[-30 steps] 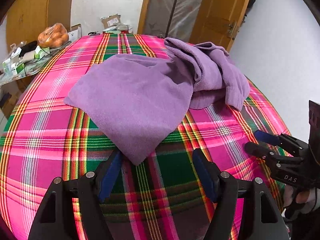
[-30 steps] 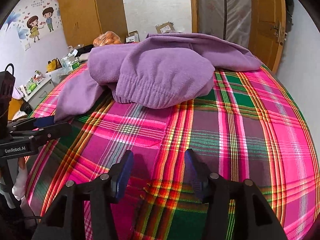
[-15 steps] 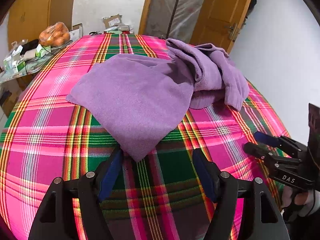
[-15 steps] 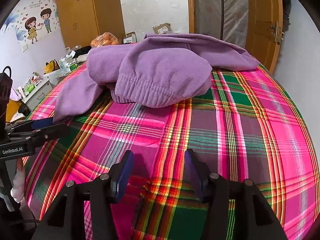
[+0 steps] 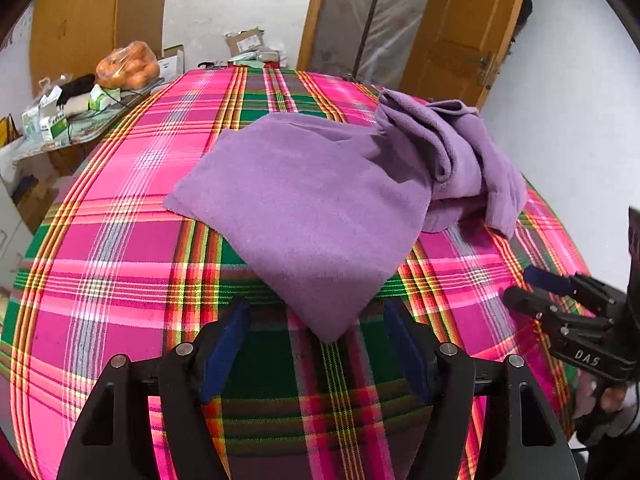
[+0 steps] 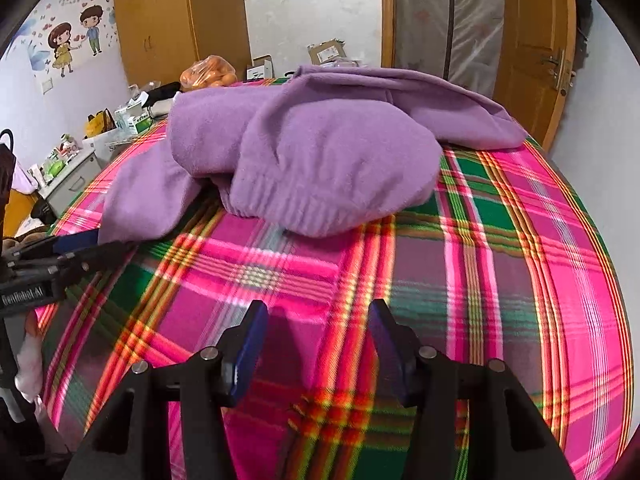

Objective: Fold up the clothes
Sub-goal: 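Move both grippers toward the lilac garment on the plaid bed, then grasp the ribbed cuff of the lilac garment with the right gripper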

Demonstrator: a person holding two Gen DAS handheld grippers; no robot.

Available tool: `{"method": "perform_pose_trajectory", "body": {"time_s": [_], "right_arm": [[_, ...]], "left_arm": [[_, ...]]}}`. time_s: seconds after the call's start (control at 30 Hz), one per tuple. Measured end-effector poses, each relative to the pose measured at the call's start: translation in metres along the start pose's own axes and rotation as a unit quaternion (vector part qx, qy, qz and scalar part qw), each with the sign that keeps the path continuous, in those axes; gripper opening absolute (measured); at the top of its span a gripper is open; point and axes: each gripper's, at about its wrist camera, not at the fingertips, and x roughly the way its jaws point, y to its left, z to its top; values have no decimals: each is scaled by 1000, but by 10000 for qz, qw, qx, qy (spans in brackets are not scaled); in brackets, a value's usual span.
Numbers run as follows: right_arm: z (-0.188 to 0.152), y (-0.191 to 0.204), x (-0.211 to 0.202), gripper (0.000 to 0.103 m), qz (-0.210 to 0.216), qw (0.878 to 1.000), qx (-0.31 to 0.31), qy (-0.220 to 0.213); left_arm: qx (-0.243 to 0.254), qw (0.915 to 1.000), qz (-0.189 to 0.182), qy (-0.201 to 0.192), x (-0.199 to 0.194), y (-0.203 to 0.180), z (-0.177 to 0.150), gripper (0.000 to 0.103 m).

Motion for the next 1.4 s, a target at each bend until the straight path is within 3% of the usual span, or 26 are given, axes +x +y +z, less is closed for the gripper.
{"method": "perform_pose_trajectory", "body": {"time_s": [0.37,0.77,0.97,1.27,1.4], "right_arm": [[38,28,-3,54,-402,9964,-551,-495],[49,45,1,54,-690,9910,-864,-760],[61,26,-13,53,-767,9896,-343,-1167],[48,45,-3,53,-544,9927,-572,-915],[49,52,9,52,-765,9906,-707,-882]], "left_arm": [[-115,9998,-135,-71,1,7,-2,72],[-134,9998,-144,-90,1,7,-2,72],[-170,9997,-144,-96,1,0,-2,72],[-175,9997,-150,-105,1,0,-2,72],[-193,9996,-172,-109,1,1,-2,72]]}}
